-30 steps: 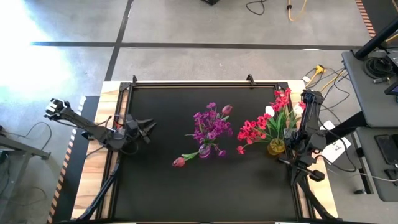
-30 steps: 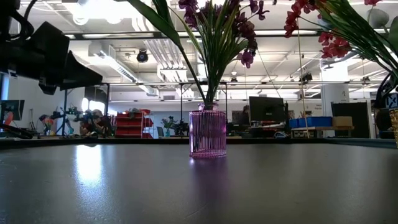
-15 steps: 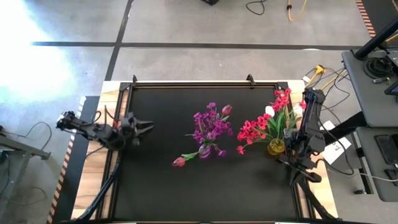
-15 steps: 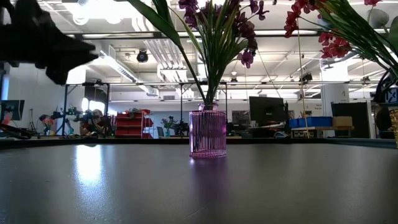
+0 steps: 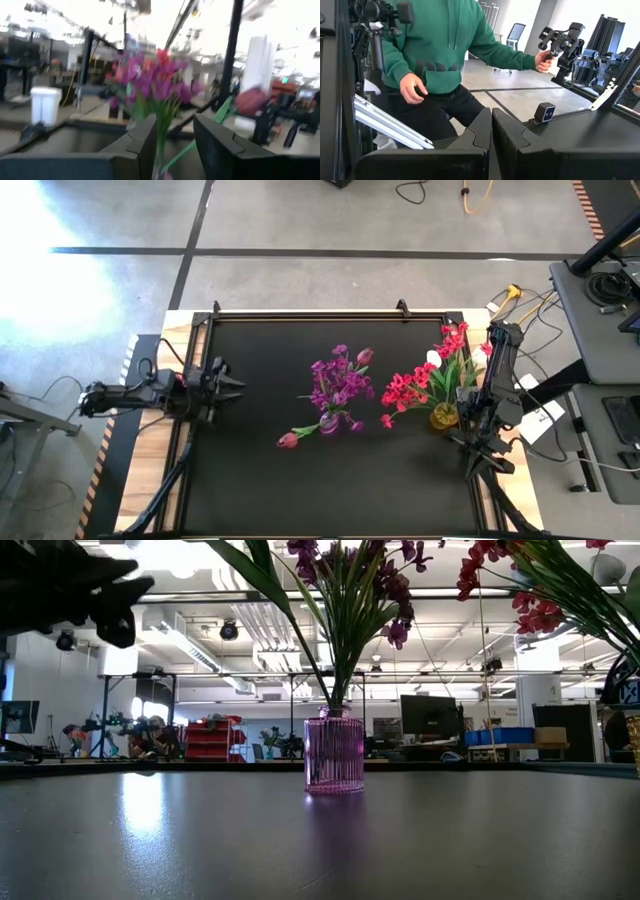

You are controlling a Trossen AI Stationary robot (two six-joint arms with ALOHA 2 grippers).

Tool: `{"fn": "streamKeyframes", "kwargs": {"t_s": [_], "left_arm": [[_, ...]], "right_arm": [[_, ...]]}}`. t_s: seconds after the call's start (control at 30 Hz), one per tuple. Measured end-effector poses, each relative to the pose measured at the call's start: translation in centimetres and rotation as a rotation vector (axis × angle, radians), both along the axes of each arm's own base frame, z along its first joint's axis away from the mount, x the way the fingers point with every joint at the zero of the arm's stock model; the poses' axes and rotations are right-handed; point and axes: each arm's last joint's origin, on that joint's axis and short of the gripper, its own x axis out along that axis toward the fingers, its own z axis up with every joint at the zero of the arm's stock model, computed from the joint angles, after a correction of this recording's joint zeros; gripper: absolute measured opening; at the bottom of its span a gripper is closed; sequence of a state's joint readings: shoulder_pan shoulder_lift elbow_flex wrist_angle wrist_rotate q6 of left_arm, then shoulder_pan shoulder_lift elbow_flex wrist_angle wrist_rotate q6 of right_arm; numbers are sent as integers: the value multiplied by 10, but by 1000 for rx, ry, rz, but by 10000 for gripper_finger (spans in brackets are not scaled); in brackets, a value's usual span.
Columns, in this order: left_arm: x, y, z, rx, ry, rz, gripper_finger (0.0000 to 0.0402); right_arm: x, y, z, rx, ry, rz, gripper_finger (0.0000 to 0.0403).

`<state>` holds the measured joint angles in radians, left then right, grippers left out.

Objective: Sort flowers into vase by color
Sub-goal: Return to Home Position

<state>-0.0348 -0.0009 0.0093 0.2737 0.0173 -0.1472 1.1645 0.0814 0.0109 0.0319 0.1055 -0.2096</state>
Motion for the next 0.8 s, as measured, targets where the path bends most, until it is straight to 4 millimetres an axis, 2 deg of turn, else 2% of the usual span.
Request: {"fn": "streamKeyframes", "kwargs": {"t_s": [0.2,0.37,0.8], "left_arm": [[3,1,-12,32,126,47,114],[3,-1,-17,60,193,-16,114],[6,-1,-21,46,243,-19,114]], "right_arm": [[0,0,0,1,0,0,9],[0,0,0,1,0,0,9],[0,0,0,2,-1,-1,9]]}}
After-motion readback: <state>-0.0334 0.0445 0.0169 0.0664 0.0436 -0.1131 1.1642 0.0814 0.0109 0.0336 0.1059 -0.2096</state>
